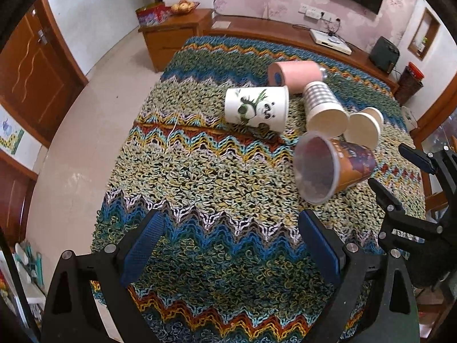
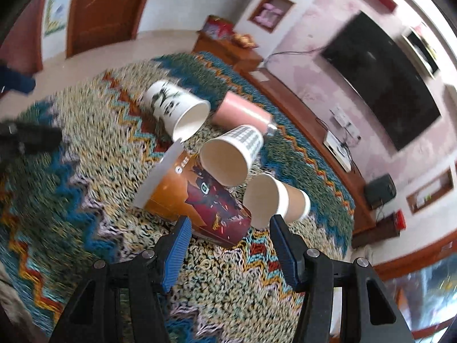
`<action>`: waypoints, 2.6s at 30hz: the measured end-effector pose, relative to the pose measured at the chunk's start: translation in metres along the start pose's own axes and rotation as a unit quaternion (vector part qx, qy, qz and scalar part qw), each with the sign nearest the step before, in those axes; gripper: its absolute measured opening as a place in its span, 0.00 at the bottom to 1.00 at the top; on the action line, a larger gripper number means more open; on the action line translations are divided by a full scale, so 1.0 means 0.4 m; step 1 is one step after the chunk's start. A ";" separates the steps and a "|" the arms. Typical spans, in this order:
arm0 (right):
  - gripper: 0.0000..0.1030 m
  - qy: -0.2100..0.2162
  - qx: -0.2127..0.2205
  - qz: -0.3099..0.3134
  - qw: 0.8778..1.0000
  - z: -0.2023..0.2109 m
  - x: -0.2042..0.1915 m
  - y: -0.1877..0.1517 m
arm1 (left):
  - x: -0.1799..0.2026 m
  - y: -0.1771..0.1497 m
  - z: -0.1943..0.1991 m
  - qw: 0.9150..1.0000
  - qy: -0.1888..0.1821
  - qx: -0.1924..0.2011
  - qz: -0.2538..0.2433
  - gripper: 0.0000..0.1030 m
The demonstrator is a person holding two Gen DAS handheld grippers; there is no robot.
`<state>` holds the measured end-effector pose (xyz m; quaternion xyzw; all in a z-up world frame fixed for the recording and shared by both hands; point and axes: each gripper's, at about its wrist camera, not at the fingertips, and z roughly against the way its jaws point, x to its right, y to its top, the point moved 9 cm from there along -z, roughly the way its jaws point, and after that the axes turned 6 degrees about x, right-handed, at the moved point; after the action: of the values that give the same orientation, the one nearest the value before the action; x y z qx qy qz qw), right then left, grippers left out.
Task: Flip cup upright
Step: 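Close the right gripper around the orange cup's body, then lift the orange cup with the right gripper and rotate it rim up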
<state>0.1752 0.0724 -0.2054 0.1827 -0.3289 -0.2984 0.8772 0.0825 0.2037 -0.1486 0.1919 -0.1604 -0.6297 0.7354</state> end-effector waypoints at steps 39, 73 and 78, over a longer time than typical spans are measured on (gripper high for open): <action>0.68 0.111 0.005 0.184 0.977 -0.209 -0.143 0.069 | -0.059 0.037 -0.218 0.998 0.016 -0.039 0.047 0.93; 0.69 0.258 -0.211 -0.605 0.723 0.045 -0.204 -0.183 | -0.029 -0.031 0.013 1.000 -0.019 0.010 0.003 0.93; 0.69 0.253 -0.220 -0.602 0.725 0.021 -0.216 -0.176 | -0.036 -0.047 0.020 1.000 -0.021 0.010 0.001 0.93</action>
<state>0.0886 0.0738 -0.2761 0.2132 0.1591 -0.7701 0.5798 0.0601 0.2147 -0.1505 0.1858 -0.1819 -0.6309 0.7310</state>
